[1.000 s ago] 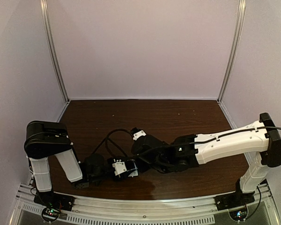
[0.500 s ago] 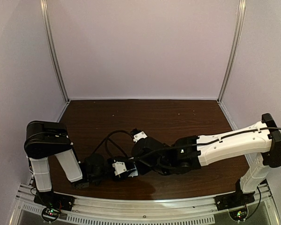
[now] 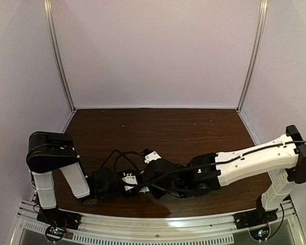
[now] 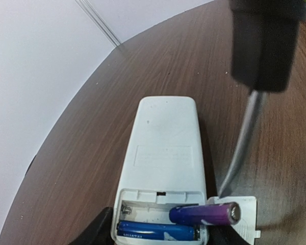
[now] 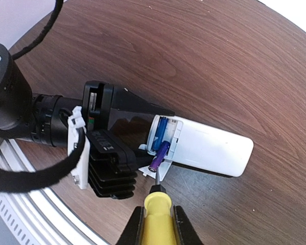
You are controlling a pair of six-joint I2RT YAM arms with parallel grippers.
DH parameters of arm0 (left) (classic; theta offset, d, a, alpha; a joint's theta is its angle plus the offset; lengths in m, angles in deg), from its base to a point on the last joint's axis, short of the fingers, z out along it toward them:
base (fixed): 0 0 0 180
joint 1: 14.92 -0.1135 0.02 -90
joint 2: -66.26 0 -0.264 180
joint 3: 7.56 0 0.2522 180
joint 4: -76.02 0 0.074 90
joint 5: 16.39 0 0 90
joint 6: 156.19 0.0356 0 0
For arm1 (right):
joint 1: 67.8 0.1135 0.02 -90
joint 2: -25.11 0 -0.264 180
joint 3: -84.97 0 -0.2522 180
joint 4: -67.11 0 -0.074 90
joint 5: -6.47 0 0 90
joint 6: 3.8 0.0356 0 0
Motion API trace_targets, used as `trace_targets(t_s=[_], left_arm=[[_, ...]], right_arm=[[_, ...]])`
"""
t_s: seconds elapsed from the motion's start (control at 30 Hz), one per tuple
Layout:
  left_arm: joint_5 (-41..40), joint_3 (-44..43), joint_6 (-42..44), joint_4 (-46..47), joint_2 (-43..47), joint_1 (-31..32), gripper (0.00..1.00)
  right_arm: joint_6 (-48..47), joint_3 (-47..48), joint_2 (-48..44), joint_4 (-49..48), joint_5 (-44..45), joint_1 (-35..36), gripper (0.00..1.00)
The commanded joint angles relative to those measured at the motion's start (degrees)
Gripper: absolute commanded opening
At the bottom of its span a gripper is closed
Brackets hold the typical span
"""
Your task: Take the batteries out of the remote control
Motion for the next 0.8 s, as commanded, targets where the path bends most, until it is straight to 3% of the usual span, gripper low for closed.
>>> trace_targets(t_s=[0.0,0.77], left_arm=[[-1.04,0.75,0.89,15.18,0.08,-0.26,0.08],[-1.44,0.45,0.8,14.98,-0.27,-0.25,0.08]], right_arm=[[1.09,-0.01,-1.37,4.3,1.16,0.68,0.0],[4.07,-6.65,-10.96,4.56,9.11,1.37,0.0]])
